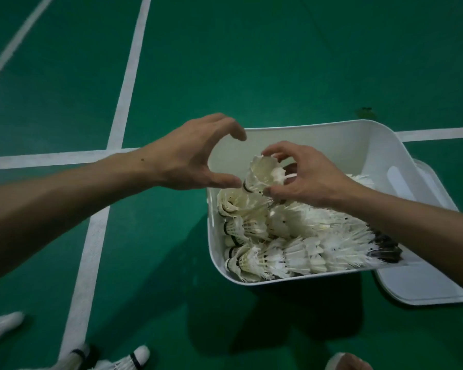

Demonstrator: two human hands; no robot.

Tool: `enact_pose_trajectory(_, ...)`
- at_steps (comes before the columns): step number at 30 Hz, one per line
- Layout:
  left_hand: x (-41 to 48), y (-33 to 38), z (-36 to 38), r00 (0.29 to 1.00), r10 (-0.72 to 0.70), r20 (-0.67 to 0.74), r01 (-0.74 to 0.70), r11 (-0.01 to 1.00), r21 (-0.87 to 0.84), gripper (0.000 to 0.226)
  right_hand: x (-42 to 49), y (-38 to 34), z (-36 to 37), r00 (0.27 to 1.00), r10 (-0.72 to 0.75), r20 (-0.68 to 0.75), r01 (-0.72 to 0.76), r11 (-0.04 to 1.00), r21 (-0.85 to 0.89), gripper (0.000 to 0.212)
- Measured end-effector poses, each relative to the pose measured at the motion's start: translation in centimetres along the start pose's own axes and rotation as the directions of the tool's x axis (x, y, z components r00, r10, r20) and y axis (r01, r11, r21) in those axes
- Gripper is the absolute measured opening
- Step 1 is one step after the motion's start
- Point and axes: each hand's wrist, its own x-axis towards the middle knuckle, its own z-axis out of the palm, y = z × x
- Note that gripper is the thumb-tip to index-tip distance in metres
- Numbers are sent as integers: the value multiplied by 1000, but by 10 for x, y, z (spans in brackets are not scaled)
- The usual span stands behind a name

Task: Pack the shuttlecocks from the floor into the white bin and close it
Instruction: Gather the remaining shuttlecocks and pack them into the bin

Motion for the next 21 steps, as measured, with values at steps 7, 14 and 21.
enact_pose_trajectory(7,-13,-18,0,998,-50,47,49,999,5,67,6,-1,9,996,13,90,-2,993,-120,60)
enact_pose_trajectory(14,-22,-25,3,992,-31,122,31,1000,-2,78,12,3,29,988,85,131,-39,947,-319,77)
enact_pose_trajectory(21,-41,-27,5,987,-36,159,40,999,-27,100,4,-19,13,989,79,122,-27,923,-383,83)
